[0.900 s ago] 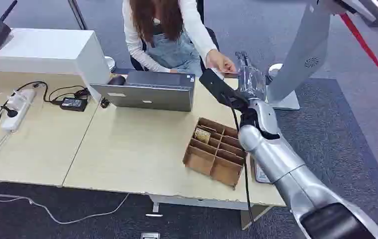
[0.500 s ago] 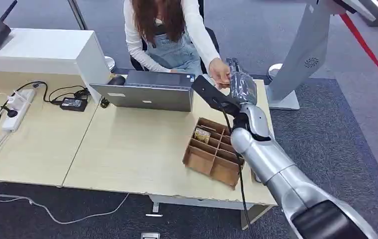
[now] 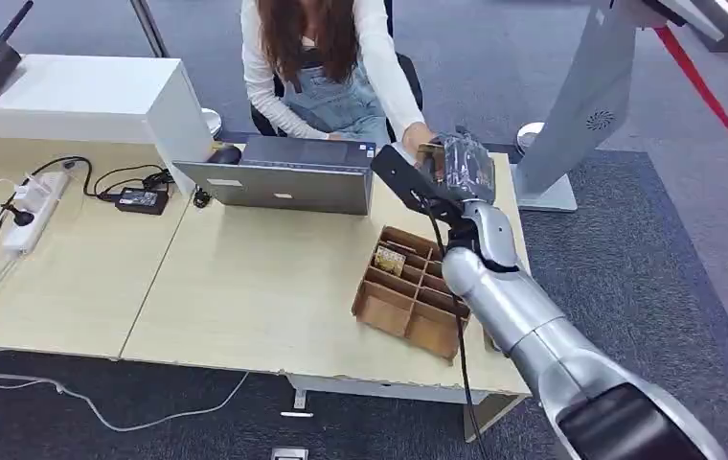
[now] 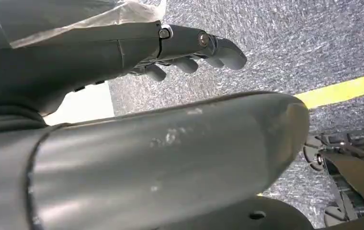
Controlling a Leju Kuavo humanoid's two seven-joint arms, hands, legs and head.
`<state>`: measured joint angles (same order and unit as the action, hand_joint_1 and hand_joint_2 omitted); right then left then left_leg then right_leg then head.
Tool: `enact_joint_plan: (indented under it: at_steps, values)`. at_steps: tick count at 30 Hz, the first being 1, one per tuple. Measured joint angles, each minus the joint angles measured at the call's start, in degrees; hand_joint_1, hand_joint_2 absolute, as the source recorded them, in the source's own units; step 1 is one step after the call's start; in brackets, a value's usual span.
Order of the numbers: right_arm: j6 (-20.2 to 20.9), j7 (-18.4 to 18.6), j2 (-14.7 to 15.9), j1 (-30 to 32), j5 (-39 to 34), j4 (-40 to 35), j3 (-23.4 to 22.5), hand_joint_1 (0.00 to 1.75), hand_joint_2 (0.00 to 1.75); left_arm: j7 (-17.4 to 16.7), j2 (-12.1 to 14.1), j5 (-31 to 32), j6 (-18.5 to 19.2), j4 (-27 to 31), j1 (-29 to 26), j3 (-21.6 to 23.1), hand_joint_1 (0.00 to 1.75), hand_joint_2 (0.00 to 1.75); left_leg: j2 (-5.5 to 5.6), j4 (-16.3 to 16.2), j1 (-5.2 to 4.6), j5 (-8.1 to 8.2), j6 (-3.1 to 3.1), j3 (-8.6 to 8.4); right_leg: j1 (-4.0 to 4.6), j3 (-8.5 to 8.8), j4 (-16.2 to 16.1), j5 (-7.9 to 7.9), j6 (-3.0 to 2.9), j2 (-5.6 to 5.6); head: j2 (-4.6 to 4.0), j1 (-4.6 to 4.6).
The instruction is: Pass the card to the sensor for recognition and then transmit it.
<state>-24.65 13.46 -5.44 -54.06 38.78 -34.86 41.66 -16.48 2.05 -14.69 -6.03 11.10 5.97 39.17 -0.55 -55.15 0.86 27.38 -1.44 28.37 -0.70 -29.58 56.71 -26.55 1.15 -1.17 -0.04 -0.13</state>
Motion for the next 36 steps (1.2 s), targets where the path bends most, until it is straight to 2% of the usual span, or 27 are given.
enact_joint_plan:
  at_steps: [8,16,23,29,33,36]
  values:
    - [-0.5,-0.77,0.0,0.01,-0.96,0.24,0.0,1.75,1.75,-0.26,0.26,-0.15,0.22,0.0,-0.02,0.0,0.0,0.0,0.0,0.0,0.0,0.0,0.0,0.0,0.0,-0.01,0.0,0.0,0.0,0.0,0.0,0.0]
    - [-3.17,-4.94,0.26,1.21,-6.08,-2.95,-0.88,1.75,1.75,-0.9,0.26,-1.57,0.17,0.0,-0.06,0.0,0.0,0.0,-0.01,-0.01,0.0,0.0,0.0,-0.04,0.0,-0.01,0.0,0.01,-0.01,0.0,0.0,0.0]
    - [-2.38,-3.81,3.65,6.47,-6.49,-16.8,-3.15,1.75,1.75,-1.92,0.26,-3.63,0.09,0.0,-0.32,0.0,0.0,0.0,-0.02,-0.05,0.0,0.0,0.0,-0.06,0.0,-0.02,-0.02,0.01,-0.01,0.01,0.0,0.0]
    - [-0.83,-0.44,8.87,13.08,-3.7,-32.93,-5.96,1.75,1.75,-2.14,0.15,-5.35,-0.39,0.0,-0.72,-0.02,0.0,0.0,-0.04,-0.09,0.0,0.0,0.0,-0.06,-0.01,-0.01,-0.04,0.01,-0.01,0.02,0.0,0.0]
    - [0.61,2.28,12.42,18.0,-0.06,-41.47,-7.7,1.75,1.75,-2.12,-0.13,-6.03,-0.72,0.0,-0.81,-0.09,0.0,0.0,-0.03,-0.1,-0.01,0.01,0.01,-0.05,-0.01,0.02,-0.05,0.02,0.0,0.01,0.0,0.0]
    - [2.21,4.74,14.87,21.25,5.67,-46.73,-8.96,1.75,1.75,-2.12,-0.26,-6.54,-0.83,0.0,-0.8,-0.11,0.0,0.0,-0.04,-0.1,-0.01,0.02,0.02,-0.05,-0.01,0.01,-0.05,0.02,0.0,0.02,0.0,0.0]
